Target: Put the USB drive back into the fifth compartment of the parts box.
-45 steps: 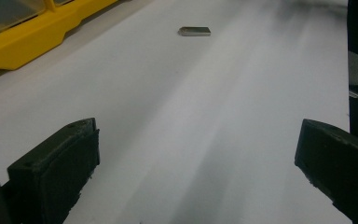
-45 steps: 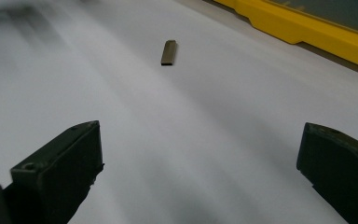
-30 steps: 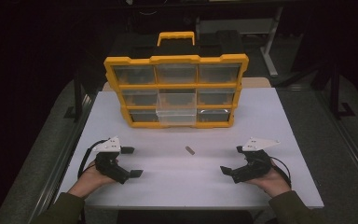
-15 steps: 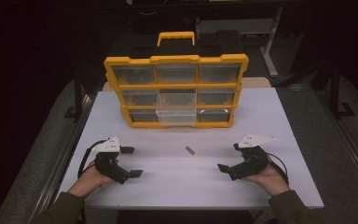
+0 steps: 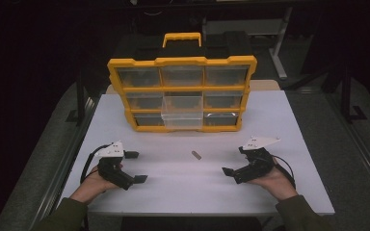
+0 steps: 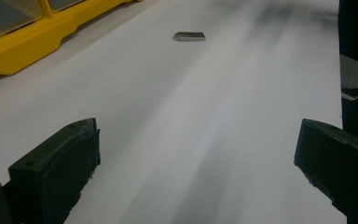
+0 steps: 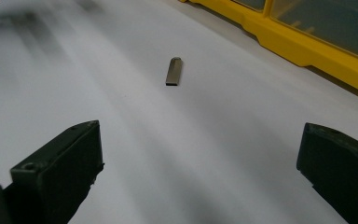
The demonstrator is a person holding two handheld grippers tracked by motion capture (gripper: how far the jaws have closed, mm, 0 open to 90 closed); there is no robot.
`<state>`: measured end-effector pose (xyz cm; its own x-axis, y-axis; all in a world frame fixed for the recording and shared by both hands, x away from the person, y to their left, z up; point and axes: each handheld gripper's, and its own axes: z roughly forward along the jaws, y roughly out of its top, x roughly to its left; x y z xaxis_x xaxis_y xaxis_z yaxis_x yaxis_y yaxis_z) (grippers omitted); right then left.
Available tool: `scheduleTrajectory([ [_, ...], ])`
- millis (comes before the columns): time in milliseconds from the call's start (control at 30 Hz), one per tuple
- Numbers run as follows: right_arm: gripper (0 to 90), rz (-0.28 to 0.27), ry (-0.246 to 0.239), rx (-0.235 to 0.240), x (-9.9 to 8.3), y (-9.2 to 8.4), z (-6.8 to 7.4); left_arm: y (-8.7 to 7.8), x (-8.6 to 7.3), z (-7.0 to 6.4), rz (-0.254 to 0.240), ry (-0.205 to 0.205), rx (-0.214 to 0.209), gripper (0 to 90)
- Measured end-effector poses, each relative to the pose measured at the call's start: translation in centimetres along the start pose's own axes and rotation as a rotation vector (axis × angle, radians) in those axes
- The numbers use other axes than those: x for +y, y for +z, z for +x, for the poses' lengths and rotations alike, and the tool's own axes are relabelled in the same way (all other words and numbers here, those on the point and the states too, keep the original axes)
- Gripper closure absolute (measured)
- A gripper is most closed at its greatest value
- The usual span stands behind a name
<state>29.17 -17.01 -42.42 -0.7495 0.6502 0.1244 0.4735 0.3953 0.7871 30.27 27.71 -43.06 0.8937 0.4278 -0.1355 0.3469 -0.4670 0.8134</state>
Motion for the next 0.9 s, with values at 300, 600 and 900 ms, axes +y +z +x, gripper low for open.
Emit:
scheduleTrajectory([
  [300, 0.0, 0.01, -0.004, 0.0, 0.3, 0.4, 0.0, 0.1, 0.0, 0.0, 0.003, 0.001, -0.008, 0.0],
  [600, 0.0, 0.008, -0.008, 0.003, 0.8, 0.8, 0.1, 0.2, 0.0, 0.0, 0.007, -0.003, -0.016, 0.0],
  [900, 0.0, 0.018, -0.015, 0.004, 1.3, 1.4, 0.2, 0.2, 0.0, -0.1, -0.001, -0.003, -0.03, 0.0],
])
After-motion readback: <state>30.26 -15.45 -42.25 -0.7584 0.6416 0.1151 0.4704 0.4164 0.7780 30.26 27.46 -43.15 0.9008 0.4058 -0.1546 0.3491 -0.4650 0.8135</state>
